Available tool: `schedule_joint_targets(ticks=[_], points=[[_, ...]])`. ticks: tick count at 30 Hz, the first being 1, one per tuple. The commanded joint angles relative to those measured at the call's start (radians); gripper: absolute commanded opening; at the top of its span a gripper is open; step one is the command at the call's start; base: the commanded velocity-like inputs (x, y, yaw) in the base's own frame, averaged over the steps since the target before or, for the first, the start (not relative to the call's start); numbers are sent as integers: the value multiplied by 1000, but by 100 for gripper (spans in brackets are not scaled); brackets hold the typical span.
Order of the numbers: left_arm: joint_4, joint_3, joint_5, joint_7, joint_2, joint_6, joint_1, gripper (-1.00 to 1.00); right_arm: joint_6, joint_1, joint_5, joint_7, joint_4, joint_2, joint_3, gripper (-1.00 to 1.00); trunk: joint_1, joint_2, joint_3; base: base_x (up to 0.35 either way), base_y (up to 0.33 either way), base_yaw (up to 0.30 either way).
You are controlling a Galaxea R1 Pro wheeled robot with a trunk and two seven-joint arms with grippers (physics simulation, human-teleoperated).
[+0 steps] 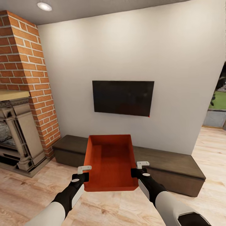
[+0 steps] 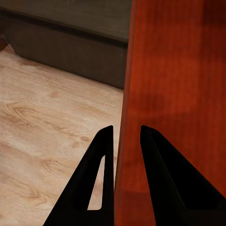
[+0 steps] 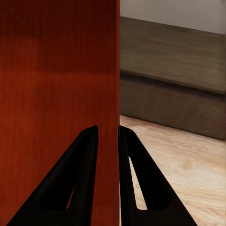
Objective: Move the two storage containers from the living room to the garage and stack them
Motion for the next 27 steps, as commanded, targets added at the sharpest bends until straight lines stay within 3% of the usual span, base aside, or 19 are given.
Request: schedule_joint_targets(ticks=[1,20,27], points=[[1,50,11,15,16,7,0,-100,-8,-1,4,-4,-5,-1,-1,-100,0,-1,1,0,0,0],[-1,50,12,15,15,7,0,-100,-7,0,5,-4,-5,-1,-4,-100,0,-1,5,0,0,0],[-4,50,11,16,16,7,0,-100,-5,0,13,-3,-5,-1,-3,-100,0,-1,7,0,0,170]])
